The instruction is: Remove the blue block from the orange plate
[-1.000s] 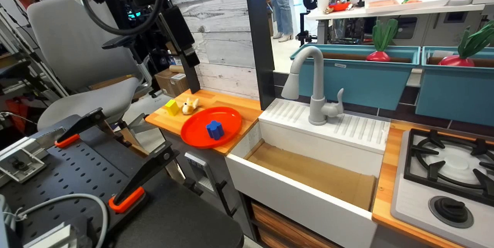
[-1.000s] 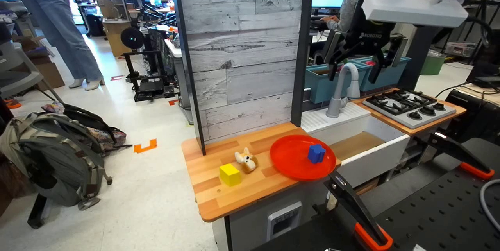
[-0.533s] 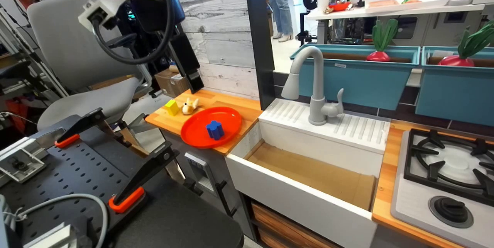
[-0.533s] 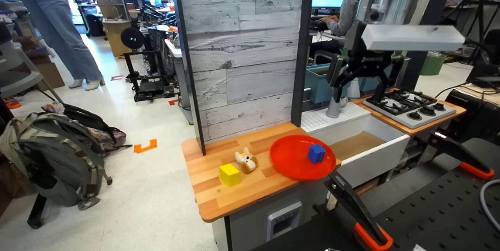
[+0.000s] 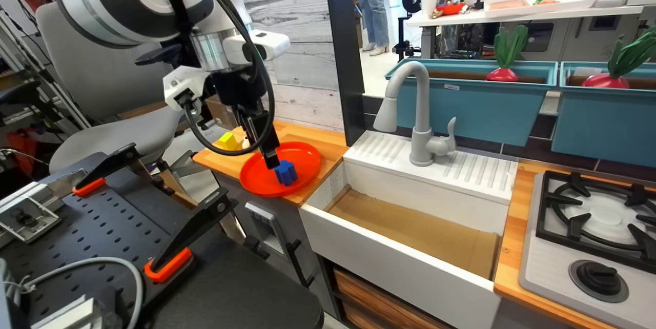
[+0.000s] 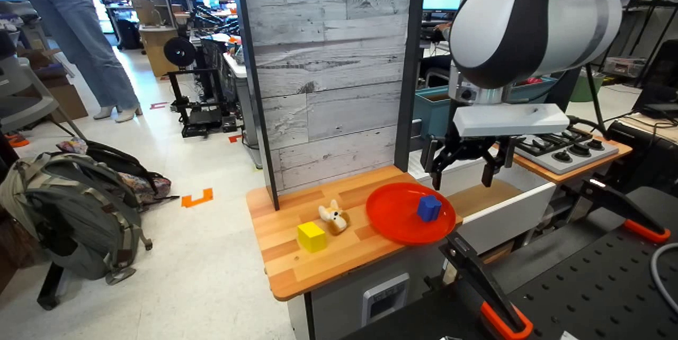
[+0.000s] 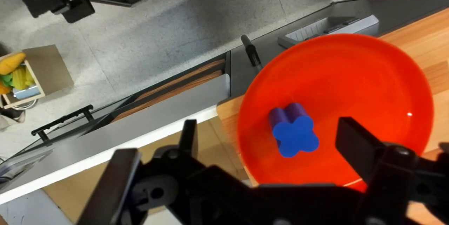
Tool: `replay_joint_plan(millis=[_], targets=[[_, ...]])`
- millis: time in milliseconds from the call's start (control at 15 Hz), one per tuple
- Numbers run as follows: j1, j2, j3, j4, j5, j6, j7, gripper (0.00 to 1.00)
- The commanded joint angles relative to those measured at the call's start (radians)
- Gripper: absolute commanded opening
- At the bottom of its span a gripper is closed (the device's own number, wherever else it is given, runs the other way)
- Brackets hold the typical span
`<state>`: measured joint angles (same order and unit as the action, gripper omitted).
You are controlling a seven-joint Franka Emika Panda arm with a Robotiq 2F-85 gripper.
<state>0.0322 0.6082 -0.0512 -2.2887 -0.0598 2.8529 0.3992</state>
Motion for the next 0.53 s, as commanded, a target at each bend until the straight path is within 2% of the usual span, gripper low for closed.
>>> replay_joint_plan(millis=[0,267,333,400,467], targets=[[0.045,0.107,-0.032,0.101,0.045,0.008,-0.038,1.0],[0.056,0.186,-0.037,0.175,0.054,-0.007,-0.047,1.0],[0.057,0.199,-0.039,0.187,0.054,-0.006,-0.049,0.89],[0.056,0.211,-0.039,0.199,0.056,-0.007,-0.053,0.72],[0.058,0.221,-0.041,0.21,0.056,-0.006,-0.054,0.66]])
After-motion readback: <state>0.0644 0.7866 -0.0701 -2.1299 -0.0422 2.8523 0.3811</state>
